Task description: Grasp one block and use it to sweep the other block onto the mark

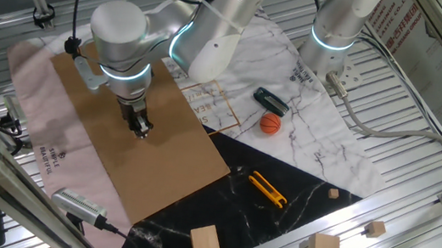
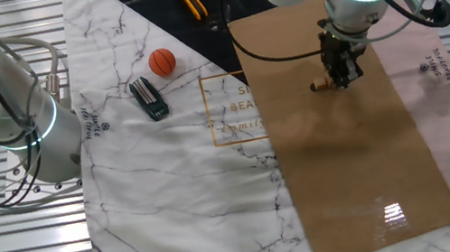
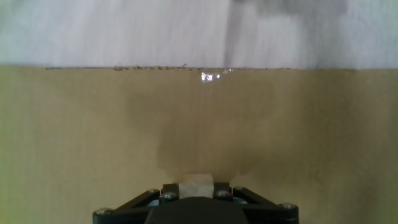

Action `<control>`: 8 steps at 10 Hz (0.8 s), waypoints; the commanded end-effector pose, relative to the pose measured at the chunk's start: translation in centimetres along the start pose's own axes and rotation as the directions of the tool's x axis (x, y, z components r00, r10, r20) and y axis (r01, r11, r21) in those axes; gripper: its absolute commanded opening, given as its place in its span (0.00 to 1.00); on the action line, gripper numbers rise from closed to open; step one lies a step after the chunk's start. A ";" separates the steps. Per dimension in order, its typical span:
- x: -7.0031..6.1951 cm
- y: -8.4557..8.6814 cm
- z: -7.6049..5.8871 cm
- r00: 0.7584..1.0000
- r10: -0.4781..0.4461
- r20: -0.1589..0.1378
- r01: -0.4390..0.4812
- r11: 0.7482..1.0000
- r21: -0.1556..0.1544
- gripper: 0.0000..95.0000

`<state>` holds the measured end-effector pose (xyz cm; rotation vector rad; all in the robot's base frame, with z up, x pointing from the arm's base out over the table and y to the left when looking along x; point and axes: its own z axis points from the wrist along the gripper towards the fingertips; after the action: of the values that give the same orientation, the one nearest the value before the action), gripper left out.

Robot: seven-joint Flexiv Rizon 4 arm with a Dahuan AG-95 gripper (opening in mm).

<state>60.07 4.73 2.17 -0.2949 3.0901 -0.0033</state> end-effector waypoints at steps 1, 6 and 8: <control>0.0 0.0 0.0 1.000 0.000 -0.001 0.000 1.000 -0.001 0.00; 0.4 -0.1 0.0 1.000 -0.001 0.001 0.001 1.000 -0.003 0.00; 0.5 -0.1 0.1 1.000 -0.002 0.003 0.002 1.000 -0.005 0.00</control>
<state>59.53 4.51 2.07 -0.2983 3.0870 0.0028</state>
